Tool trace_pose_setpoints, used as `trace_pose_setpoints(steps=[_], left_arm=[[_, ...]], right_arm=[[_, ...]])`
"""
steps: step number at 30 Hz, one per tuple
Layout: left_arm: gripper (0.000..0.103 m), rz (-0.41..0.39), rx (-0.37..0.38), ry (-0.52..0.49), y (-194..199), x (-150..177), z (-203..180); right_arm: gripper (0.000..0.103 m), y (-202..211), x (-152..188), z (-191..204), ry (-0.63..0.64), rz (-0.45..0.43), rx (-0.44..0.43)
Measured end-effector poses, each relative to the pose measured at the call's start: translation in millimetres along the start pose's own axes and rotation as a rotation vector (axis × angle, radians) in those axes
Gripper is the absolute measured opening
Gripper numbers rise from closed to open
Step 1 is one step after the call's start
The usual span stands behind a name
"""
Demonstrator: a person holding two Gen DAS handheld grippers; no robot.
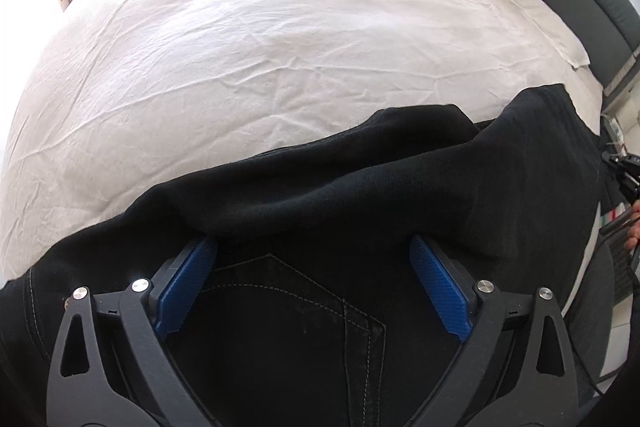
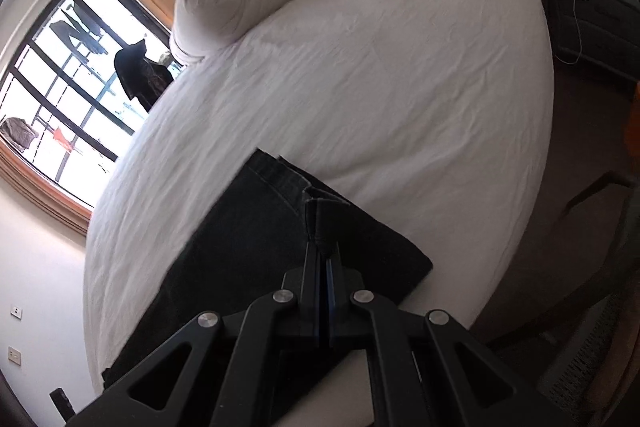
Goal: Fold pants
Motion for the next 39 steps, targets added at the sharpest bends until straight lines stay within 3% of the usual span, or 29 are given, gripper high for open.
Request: trace_pose_setpoints(steps=[5,15,18,27,33,36,38,39], left_arm=[[0.099,-0.003,0.003,0.004,-1,-5,-3],[0.099,-0.014,0.017,0.014,5,-17,8],[0.099,-0.021,0.010,0.015,3,-19,8],[0.099,-0.030,0.028,0.025,5,-12,13],[0.099,-0.064,0.032,0.028,28,-4,25],[0.099,-0.121,0.044,0.029,47,-13,29],[0.099,-0.146,0.051,-0.004,60,-25,31],[0.099,-0.150,0.058,-0.023,64,-30,31]], right_arm=[[0.003,-8,15,-25,-0.099,0.019,0.032],[0.003,0,17,-24,-0.097,-0.015,0.078],[0.003,-9,20,-32,-0.106,0.021,0.085],[0.003,-13,22,-41,-0.135,0.012,0.076],[0.003,-5,20,-41,-0.140,-0.012,0.077],[0.003,-23,27,-46,-0.123,0.069,0.062],[0.002,-22,26,-49,-0.130,0.077,0.040],[0.008,-19,25,-49,-0.136,0.077,0.041]])
Point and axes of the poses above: each gripper's, at about its wrist camera, not at the fingertips, and y roughly against the way its jaws point, z to its left, x to its underside, the point moved 8 cm from there along -y, roughly the way its jaws point, and after that the axes turned 3 degrees about z, right-handed, at the moved point
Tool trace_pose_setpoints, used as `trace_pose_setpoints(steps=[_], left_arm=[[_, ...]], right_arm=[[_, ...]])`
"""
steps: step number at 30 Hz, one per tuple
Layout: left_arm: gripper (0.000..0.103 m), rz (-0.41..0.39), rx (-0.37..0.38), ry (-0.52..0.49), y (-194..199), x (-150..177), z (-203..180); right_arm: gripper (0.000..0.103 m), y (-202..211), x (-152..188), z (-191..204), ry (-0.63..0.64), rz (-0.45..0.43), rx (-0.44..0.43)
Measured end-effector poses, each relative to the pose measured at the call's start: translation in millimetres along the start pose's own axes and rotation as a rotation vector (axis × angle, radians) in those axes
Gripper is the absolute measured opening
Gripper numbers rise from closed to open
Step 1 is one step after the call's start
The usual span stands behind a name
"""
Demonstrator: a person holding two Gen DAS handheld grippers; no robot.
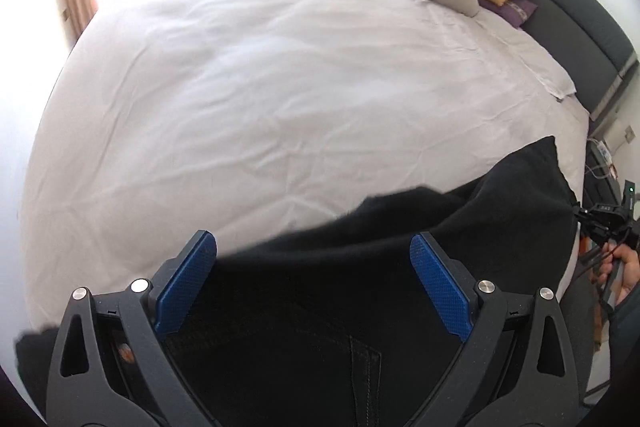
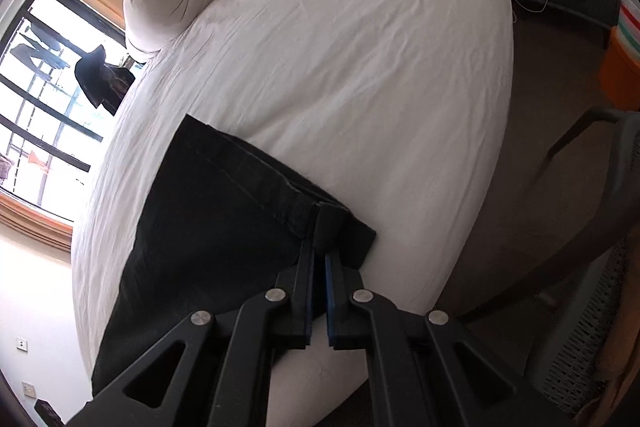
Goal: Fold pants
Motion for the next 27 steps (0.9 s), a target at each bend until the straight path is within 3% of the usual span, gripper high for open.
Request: trace_pose_setpoints(steps=[2,3,4,10,15,17,20,21,22,25,27], left_arm=[[0.099,0.018,0.019,-0.065,0,-14,-3],[0.099,0.032,0.025,-0.089,-1,-19,-5],[0.099,0.053,0.038,-0.120,-6,-24,-9],[0.098,0.198,0.107,-0.313,-37,-31,-28],[0.071,0.317,0.123,-0.435,-60,-25,-44],[0.051,0.364,0.123,-0.480,-70,-20,-49],[0.032,0.405,0.122,-0.515,-79,-17,-54],[0.030,0.409,0.120,-0.522,-82,-17,-56],[0.020,0.409,0.116,-0.532,-83,-17,-57],[0.012,0.377,0.070,-0.570,-83,-17,-59],[0.012,0.324,0.027,-0.533,-80,-25,-55]], right_arm=[[0.022,9,-3,0,-0.020,-0.015,0.025],[0.040,13,-5,1,-0.018,-0.027,0.040],[0.050,20,-7,2,-0.011,-0.055,0.075],[0.050,44,-13,37,0.107,-0.126,0.058],[0.050,22,10,79,0.267,-0.040,0.007],[0.050,7,21,87,0.314,0.012,0.013],[0.050,-12,35,89,0.342,0.077,0.033],[0.050,-15,37,88,0.349,0.085,0.043],[0.050,-18,38,87,0.356,0.090,0.048],[0.049,-20,40,86,0.376,0.099,0.062],[0.048,-20,41,84,0.386,0.107,0.070]])
Point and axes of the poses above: each gripper's, at about its wrist camera, not at the fingertips, and y roughly against the way its jaws point, z to its left, x to its underside, the point moved 8 cm from there along -y, roughly the way its jaws point, and after that the axes turned 3 degrees about z, right-handed, at the moved point
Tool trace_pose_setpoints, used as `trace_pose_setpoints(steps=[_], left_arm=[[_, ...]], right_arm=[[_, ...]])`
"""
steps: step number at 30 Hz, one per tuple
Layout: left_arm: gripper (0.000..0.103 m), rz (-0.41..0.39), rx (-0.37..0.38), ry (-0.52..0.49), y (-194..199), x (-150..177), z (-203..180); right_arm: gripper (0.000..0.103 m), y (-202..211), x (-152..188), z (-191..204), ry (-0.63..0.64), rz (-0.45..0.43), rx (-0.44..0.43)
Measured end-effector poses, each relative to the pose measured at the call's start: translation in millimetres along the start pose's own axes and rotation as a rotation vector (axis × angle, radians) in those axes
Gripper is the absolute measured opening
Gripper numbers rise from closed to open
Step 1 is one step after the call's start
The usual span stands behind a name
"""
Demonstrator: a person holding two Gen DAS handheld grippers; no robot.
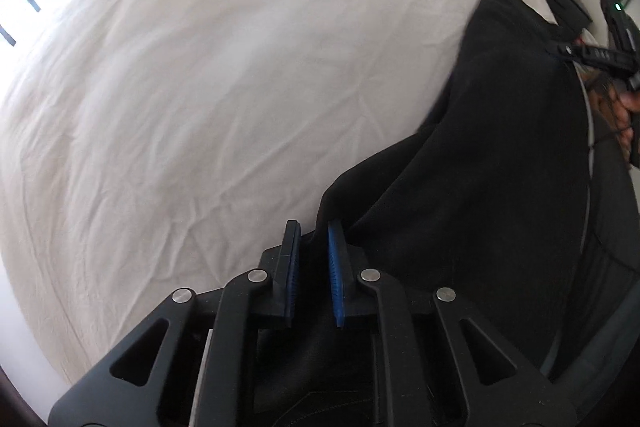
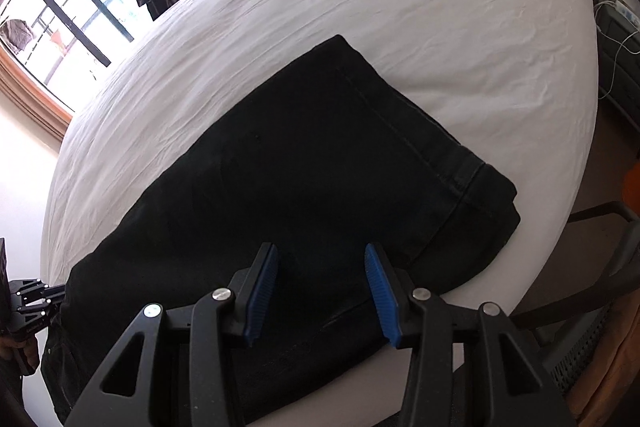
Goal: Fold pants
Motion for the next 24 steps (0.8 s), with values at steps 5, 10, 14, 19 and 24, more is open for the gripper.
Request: trace_pose_setpoints(steps=[5,10,14,19,24], left_arm=[[0.015,-0.128,-0.008,0.253,11,-7,30],[0.028,-0.149,-0.021,0.411,5,5,53],[0.054,-0.231,-0.109,0.491,33,13,79],[0.054,-0.340,-0.063,0.431,79,23,52],[0.053,-0.271,0.094,0.255,53,11,-11]], right_arm=[[0.048,-4,-3,3,0.043,0.023,0.047],[0.048,0,-8,8,0.099,0.056,0.072],[0.048,11,-19,23,0.146,0.043,0.080],[0.048,21,-35,88,0.291,0.030,-0.041],[0.048,0,-28,158,0.413,0.062,-0.135]])
Point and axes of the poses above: each gripper's, at about its wrist camera, not at the fingertips, and y roughly against the way its jaws point, z to its left, x to its underside, the point moved 8 cm from there along -y, roughly the way its jaws point, and after that the axes turned 3 degrees about z, right-handed, at the moved point
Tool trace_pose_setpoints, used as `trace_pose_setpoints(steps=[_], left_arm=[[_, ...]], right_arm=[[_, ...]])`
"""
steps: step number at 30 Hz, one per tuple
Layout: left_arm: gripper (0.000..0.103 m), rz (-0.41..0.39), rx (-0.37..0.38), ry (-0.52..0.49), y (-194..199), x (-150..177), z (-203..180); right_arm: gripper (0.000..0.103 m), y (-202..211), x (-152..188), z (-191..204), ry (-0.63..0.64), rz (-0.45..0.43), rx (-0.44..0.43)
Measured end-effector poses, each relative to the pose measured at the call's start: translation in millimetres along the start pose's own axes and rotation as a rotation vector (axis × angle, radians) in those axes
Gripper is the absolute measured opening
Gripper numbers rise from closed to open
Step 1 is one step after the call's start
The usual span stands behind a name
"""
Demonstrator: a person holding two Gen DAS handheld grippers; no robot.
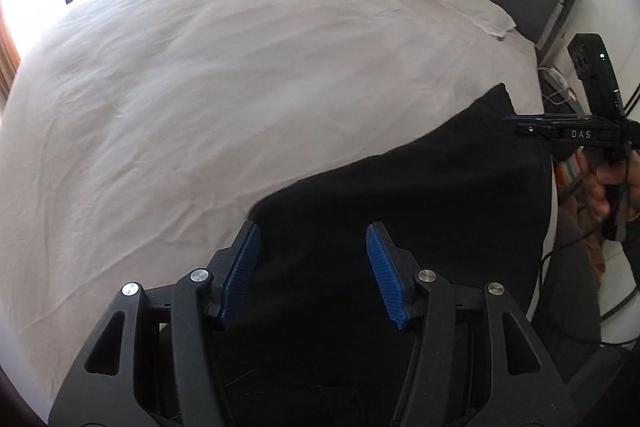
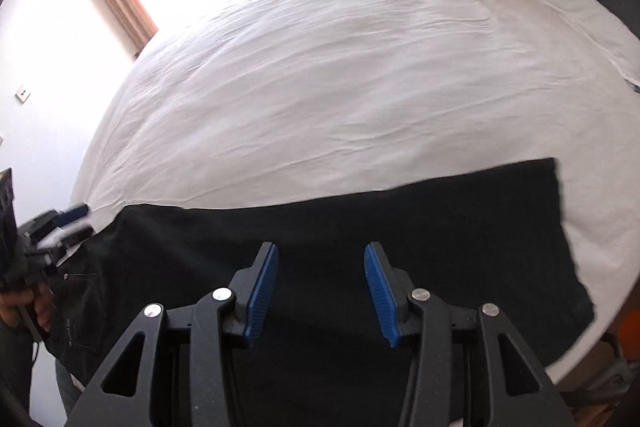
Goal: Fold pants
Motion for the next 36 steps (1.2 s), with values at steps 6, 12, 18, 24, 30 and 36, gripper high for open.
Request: trace_pose_setpoints(steps=[6,12,18,24,30,36], left_arm=[[0.034,0.100,0.016,0.121,-55,-7,38],[0.034,0.070,-0.216,0.160,-57,-24,77],[0.034,-0.031,-0.064,0.044,-25,-33,-9],[0.035,0.087,-0.050,0.002,-88,-4,-44],[0.035,0.037,-0.083,-0.011,-59,-12,-50],[0.035,0.058,-0.024,-0.063,-52,12,-99]], right_arm=[[0.048,-24,24,8,-0.050,0.058,-0.031],[0.048,-17,59,-58,-0.236,0.062,0.032],[0.048,8,55,-76,-0.273,-0.011,-0.011],[0.048,-5,70,-94,-0.332,0.016,-0.026],[0.046,37,101,-187,-0.529,-0.054,0.159],[0.046,58,86,-160,-0.535,-0.140,-0.069]])
Point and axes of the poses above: each gripper's, at about its wrist camera, not at the fingertips, and y roughly against the way its jaws point, z to its left, x to its underside, the point moved 8 cm from there along -y, roughly the way its jaws point, and after that the axes turned 3 degrees about z, right-handed, at the moved point
